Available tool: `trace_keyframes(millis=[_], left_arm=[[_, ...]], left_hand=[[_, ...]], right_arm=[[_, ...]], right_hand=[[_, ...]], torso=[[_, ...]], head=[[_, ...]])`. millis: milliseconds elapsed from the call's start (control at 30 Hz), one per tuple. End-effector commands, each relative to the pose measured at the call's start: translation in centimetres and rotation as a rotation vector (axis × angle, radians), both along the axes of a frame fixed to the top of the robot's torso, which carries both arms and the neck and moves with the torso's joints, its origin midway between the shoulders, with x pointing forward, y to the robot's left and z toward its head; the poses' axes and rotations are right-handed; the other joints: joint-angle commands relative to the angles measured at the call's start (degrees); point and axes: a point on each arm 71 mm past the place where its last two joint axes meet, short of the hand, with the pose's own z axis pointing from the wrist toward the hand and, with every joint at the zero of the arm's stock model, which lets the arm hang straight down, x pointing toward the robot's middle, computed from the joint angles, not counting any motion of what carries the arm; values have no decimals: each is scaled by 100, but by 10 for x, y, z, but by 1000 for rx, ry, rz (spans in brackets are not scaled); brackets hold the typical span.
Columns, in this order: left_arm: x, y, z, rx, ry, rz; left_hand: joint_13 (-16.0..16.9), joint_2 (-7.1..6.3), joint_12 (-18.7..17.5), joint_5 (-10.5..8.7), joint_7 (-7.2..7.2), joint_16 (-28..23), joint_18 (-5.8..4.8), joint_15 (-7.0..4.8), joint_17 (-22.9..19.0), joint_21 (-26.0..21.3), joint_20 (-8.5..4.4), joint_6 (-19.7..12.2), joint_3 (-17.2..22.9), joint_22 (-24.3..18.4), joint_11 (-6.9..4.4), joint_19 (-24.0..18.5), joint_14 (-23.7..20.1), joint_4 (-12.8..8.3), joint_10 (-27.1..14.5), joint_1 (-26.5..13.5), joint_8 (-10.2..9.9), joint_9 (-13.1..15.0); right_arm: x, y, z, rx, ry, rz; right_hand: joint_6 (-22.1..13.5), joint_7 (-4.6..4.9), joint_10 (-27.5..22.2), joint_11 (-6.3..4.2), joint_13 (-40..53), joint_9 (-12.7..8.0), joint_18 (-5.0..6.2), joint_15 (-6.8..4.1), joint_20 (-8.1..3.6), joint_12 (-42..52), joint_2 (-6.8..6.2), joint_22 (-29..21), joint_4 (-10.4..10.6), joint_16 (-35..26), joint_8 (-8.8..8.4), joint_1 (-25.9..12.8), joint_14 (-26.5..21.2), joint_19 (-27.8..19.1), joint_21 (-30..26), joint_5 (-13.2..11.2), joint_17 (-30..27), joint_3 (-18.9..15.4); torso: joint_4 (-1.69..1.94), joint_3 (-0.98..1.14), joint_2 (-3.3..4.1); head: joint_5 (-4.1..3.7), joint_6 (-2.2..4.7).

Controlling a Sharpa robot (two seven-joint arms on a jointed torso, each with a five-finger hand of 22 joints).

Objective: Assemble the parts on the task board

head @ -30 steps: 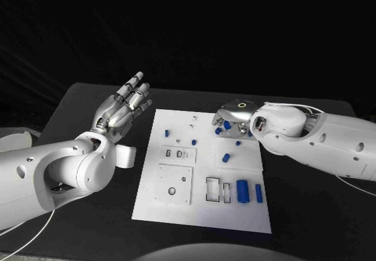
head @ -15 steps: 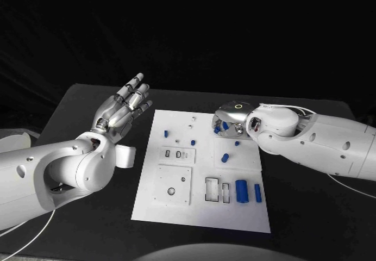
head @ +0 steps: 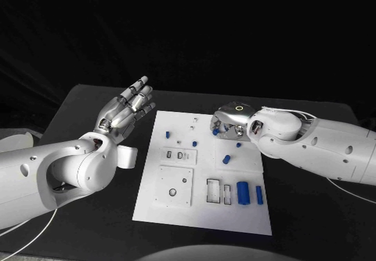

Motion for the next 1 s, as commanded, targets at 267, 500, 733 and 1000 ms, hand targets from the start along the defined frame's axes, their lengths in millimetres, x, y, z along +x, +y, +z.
trace_keyframes(millis=[267, 500, 733, 1000], left_arm=[[1, -4, -3, -10, 9, -32], [1, -6, -4, -10, 13, -38], [1, -8, -4, -14, 14, -47], [2, -9, -4, -15, 17, -53]], left_hand=[[10, -21, 51, 49, 35, 46, 79, 62, 11, 32, -12, 56, 56, 9, 67, 51, 30, -2, 20, 77, 34, 12], [9, -22, 52, 55, 38, 47, 77, 65, 11, 33, -11, 57, 59, 9, 69, 52, 30, -4, 18, 83, 35, 12], [9, -24, 57, 70, 44, 51, 74, 70, 11, 34, -11, 60, 65, 9, 71, 54, 33, -9, 18, 94, 37, 12], [8, -23, 62, 98, 52, 54, 68, 76, 10, 36, -10, 57, 84, 9, 75, 58, 32, -21, 10, 121, 37, 10]], right_arm=[[14, 28, 29, 100, -8, -17], [28, 41, 29, 91, -1, -55], [36, 49, 21, 93, 1, -77], [41, 51, 15, 94, 5, -100]], right_hand=[[57, 36, 129, -31, -1, 435, 3, 54, 22, -23, 51, 39, 103, 29, 52, -117, 21, -59, 42, -66, 17, 57], [10, 47, 119, -24, -8, 456, 7, 62, 32, -52, 45, 62, 130, 31, 28, -150, 9, -79, 49, -49, 25, 75], [-21, 58, 124, -22, -8, 469, 11, 65, 37, -65, 42, 77, 144, 34, 10, -167, 0, -93, 54, -30, 31, 90], [-108, 86, 104, -4, -11, 496, 13, 80, 50, -110, 22, 117, 151, 30, -43, -181, -44, -143, 62, 42, 43, 147]], torso=[[23, -4, 10], [45, -20, 25], [55, -29, 32], [46, -26, 12]], head=[[-44, -7], [-82, -22], [-87, -42], [-75, -59]])
